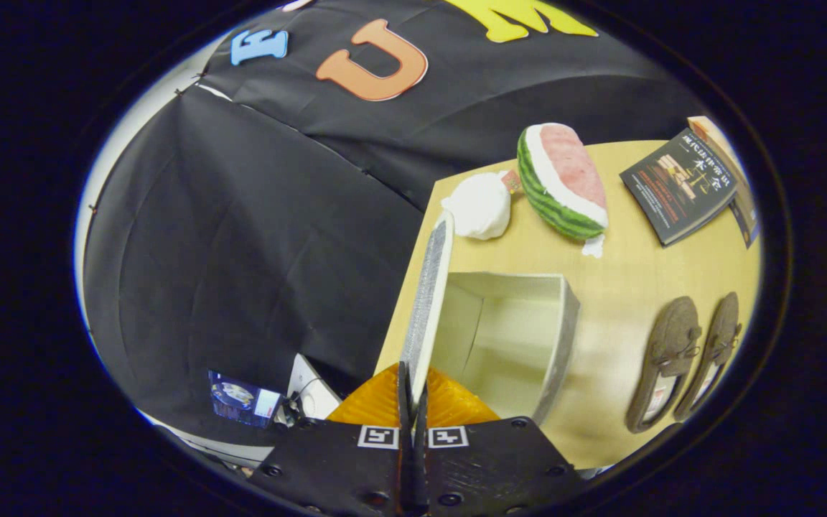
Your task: Open the storage box then place both shoes into the box .Put the left shoe in first, then the right shoe, with the right side of both shoes facing outward in a uniform manner.
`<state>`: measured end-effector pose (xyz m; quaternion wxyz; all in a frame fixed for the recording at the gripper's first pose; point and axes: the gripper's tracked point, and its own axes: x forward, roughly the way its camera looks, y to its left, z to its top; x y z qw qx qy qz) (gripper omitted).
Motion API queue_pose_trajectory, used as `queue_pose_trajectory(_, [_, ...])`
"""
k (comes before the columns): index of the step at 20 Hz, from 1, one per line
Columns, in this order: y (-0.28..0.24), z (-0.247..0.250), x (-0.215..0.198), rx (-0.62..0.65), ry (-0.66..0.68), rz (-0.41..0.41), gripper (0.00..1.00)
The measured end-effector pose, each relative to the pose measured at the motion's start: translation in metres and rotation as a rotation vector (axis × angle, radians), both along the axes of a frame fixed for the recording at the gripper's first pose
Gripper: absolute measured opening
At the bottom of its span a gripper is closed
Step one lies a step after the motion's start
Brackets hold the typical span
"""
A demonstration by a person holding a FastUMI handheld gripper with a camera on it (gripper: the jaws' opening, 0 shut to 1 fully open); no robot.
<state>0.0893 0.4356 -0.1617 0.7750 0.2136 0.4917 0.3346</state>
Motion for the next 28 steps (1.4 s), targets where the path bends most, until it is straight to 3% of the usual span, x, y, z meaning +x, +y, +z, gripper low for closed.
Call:
queue_pose_trajectory(6, [0.078,0.029,-0.009,0.073,0.045,0.051,0.01])
queue_pose_trajectory(11, [0.126,0.025,-0.012,0.052,0.035,0.092,0.11])
queue_pose_trajectory(17, [0.144,0.018,-0.028,0.017,-0.032,0.19,0.77])
queue_pose_trajectory(18, [0.142,0.017,-0.029,0.012,-0.044,0.193,0.77])
queue_pose_trajectory(20, [0.133,0.018,-0.023,0.002,-0.08,0.194,0.98])
queue_pose_trajectory(28, [0.036,-0.014,-0.003,-0.096,-0.102,0.121,0.96])
